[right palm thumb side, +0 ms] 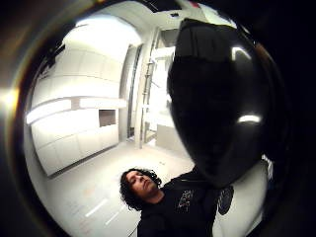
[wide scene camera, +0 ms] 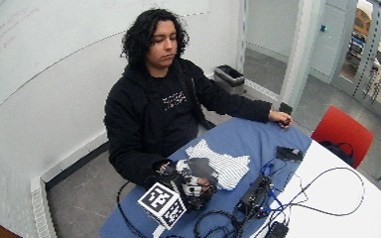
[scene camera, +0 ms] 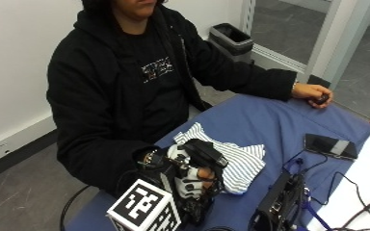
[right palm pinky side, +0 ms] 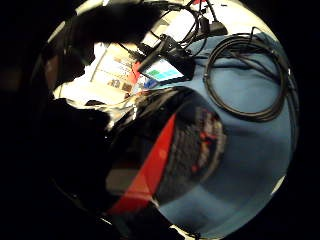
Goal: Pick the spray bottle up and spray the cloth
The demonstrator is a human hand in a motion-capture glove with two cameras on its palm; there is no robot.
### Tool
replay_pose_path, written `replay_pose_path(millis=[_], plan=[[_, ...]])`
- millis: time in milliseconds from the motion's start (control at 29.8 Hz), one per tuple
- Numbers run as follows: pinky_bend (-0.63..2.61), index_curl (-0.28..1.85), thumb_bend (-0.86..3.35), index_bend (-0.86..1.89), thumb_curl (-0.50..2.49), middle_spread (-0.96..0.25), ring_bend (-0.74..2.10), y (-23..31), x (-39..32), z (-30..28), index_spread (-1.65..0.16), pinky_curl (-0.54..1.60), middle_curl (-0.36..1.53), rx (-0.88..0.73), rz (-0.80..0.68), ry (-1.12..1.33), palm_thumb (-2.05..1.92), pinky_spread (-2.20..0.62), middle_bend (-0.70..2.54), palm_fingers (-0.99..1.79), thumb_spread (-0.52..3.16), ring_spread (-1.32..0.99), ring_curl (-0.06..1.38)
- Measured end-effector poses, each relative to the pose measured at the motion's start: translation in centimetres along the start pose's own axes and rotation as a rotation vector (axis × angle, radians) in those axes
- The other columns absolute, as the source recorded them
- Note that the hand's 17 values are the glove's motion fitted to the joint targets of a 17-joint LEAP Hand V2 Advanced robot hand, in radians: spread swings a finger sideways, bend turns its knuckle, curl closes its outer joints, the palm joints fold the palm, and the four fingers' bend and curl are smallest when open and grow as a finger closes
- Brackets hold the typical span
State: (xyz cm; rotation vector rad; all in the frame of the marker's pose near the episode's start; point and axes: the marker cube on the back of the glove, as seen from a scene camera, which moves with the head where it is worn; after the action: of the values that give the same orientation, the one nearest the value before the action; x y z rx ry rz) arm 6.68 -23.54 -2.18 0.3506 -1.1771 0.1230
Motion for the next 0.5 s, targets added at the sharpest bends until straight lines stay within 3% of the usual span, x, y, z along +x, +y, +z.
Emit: replay_pose_path(millis=[235,503], plan=[[0.37,0.34,0.13,0.16,0.47,-0.11,0.55,-0.2,0.6,-0.3,-0.25,0.36,0.47,0.148,-0.041,0.133,0.91,-0.15,0.48,1.44,0.88,-0.18,0.41],[0.45,0.39,0.10,0.19,0.55,-0.14,0.67,-0.7,0.8,1.0,-0.25,0.41,0.52,0.145,-0.080,0.135,0.96,-0.24,0.60,1.41,0.78,-0.19,0.47]])
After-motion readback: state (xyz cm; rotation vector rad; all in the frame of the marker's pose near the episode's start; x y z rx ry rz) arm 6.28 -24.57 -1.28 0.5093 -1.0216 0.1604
